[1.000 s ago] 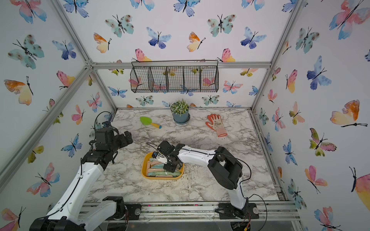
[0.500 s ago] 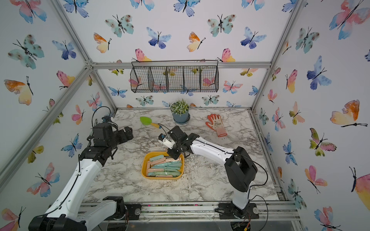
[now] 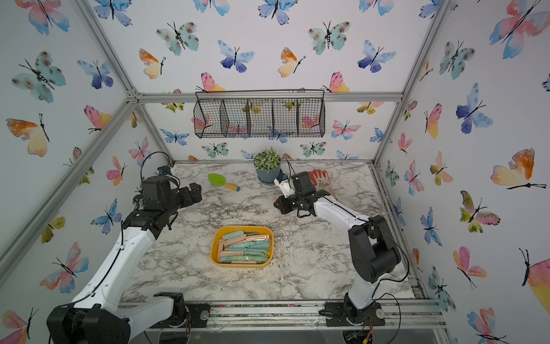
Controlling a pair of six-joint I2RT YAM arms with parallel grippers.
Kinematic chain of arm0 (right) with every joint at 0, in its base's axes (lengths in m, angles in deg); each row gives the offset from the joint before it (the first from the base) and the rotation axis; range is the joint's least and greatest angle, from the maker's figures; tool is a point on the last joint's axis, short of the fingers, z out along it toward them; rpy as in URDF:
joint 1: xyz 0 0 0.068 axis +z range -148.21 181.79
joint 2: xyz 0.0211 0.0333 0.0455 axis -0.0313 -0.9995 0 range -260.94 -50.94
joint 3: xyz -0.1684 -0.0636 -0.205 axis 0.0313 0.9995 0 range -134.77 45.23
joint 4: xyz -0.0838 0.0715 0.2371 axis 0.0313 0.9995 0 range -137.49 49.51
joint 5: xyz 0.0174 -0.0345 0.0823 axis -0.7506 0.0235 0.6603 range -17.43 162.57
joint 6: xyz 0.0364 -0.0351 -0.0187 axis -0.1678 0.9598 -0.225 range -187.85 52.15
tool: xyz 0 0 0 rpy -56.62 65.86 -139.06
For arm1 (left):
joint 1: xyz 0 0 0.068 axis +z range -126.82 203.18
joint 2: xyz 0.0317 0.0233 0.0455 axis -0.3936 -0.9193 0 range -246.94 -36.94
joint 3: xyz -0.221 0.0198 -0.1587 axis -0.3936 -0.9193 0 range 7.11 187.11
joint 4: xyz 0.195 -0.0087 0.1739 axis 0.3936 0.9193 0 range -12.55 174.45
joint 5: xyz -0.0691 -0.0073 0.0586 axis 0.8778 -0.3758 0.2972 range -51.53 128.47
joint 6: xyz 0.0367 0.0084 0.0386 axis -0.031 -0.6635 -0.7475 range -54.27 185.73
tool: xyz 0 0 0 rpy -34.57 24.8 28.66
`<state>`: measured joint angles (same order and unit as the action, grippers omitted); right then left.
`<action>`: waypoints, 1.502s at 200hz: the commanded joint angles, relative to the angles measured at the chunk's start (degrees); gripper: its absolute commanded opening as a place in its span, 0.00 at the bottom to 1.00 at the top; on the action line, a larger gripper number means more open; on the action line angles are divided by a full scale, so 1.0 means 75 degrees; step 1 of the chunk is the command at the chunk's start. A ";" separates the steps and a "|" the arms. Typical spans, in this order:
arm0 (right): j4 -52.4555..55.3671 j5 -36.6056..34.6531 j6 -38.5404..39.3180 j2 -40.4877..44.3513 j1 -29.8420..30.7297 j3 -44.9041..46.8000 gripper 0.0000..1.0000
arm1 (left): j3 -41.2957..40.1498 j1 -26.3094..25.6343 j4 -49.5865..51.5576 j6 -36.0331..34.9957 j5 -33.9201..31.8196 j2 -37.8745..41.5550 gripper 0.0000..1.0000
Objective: Take the fruit knife out of the storage box
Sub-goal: Place the fruit knife at the center of the board.
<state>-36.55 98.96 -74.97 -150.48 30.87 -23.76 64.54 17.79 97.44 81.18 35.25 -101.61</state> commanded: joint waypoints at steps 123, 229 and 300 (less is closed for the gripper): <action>-0.3304 0.1875 -0.2989 -0.1549 -0.0959 0.1308 0.08 | -0.0849 -0.0120 -0.0370 -0.0239 0.0644 0.0911 0.98; -0.4271 0.1414 -0.4390 -0.2110 -0.0959 0.1505 0.07 | -0.1013 -0.0117 -0.0380 0.0205 -0.0106 0.1380 0.98; -0.4227 0.1123 -0.4534 -0.2336 -0.0954 0.1487 0.06 | -0.1073 -0.0114 -0.0191 0.0290 -0.0096 0.1473 0.98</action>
<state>-67.50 108.86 -108.34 -166.90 23.57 -12.55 57.00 17.09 94.97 83.84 35.36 -91.62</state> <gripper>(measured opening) 0.130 0.985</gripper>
